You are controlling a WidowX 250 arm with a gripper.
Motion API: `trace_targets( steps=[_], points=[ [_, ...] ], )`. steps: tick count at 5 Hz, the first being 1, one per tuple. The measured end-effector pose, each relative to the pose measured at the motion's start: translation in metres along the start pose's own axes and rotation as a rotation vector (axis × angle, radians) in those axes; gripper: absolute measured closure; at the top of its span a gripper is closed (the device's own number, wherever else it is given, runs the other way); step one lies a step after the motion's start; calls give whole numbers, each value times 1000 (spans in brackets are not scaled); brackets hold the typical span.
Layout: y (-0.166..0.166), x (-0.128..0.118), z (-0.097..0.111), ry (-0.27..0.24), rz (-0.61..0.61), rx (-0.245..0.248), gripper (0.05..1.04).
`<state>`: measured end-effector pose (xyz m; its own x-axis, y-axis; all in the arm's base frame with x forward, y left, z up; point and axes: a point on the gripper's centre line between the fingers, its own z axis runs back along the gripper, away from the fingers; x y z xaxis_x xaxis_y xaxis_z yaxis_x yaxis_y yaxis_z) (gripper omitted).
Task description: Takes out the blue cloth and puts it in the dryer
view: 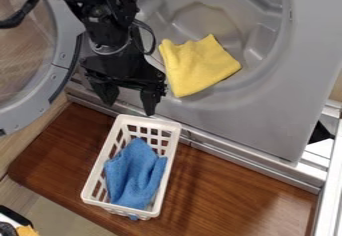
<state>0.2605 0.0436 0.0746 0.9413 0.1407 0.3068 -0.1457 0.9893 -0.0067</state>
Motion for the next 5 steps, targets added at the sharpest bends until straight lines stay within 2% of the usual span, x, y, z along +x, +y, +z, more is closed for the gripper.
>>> trace_targets(
  steps=[1,2,3,4,5],
  points=[
    [0,-5,-6,26,0,2,83],
    [4,-11,-22,59,-30,22,83],
    [5,-16,-43,100,-70,18,83],
    [12,-20,-64,117,-63,18,83],
    [8,-29,-78,148,-84,20,83]
  ],
)
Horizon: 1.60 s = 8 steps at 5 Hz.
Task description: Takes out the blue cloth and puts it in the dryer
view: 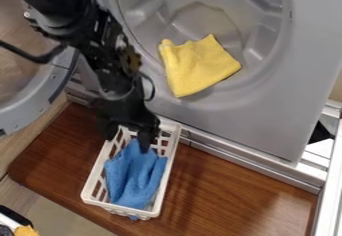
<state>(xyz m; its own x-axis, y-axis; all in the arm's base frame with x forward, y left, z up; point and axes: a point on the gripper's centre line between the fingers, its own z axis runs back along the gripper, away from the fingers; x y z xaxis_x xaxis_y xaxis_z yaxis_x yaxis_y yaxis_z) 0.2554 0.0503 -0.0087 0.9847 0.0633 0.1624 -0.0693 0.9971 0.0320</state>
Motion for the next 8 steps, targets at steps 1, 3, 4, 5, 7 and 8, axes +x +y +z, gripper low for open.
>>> trace_targets(
  steps=[1,3,4,5,7,8],
  points=[
    [-3,-7,-16,22,-19,12,83],
    [-7,-17,-31,59,-47,46,139],
    [-3,-19,-36,55,-35,68,437],
    [-3,-20,-36,56,-30,85,750],
    [-7,-23,-36,61,-50,94,1024],
    [-9,-23,-34,59,-61,86,1029]
  ],
)
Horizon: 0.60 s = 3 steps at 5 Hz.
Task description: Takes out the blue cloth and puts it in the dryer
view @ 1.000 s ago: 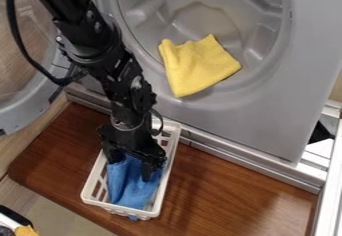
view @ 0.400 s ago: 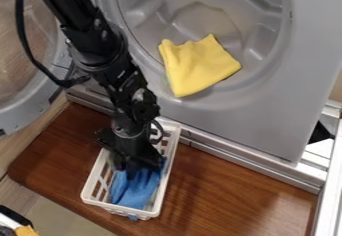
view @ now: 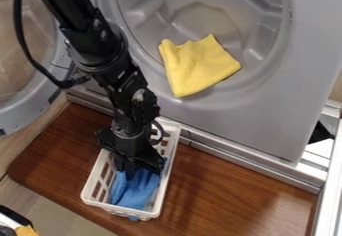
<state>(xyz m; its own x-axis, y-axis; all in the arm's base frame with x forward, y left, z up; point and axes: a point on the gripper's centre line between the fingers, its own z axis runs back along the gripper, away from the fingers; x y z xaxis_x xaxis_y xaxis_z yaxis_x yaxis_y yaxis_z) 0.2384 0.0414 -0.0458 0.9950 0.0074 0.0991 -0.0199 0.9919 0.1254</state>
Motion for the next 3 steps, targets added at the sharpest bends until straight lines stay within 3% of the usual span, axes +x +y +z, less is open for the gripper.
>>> trace_targets(
  steps=[2,3],
  points=[
    [-3,7,26,-71,-17,-20,1029],
    [7,12,49,-149,-7,-37,1029]
  ],
)
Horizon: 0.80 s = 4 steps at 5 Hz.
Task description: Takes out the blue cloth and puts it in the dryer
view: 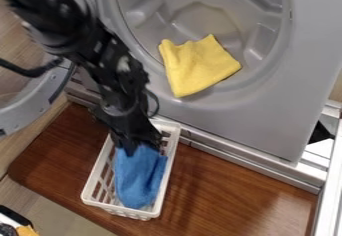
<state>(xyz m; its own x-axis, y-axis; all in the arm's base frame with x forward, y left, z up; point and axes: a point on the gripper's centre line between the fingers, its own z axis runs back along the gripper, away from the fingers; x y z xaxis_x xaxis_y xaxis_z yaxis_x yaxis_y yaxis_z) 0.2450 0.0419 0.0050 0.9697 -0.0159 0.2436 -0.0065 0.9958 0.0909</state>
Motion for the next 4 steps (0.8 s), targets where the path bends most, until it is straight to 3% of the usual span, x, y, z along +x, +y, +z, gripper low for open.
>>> trace_targets(
  steps=[1,3,4],
  points=[
    [2,7,16,-44,6,-20,1029],
    [4,52,58,-174,16,-97,1029],
    [1,70,73,-209,19,-138,1029]
  ],
)
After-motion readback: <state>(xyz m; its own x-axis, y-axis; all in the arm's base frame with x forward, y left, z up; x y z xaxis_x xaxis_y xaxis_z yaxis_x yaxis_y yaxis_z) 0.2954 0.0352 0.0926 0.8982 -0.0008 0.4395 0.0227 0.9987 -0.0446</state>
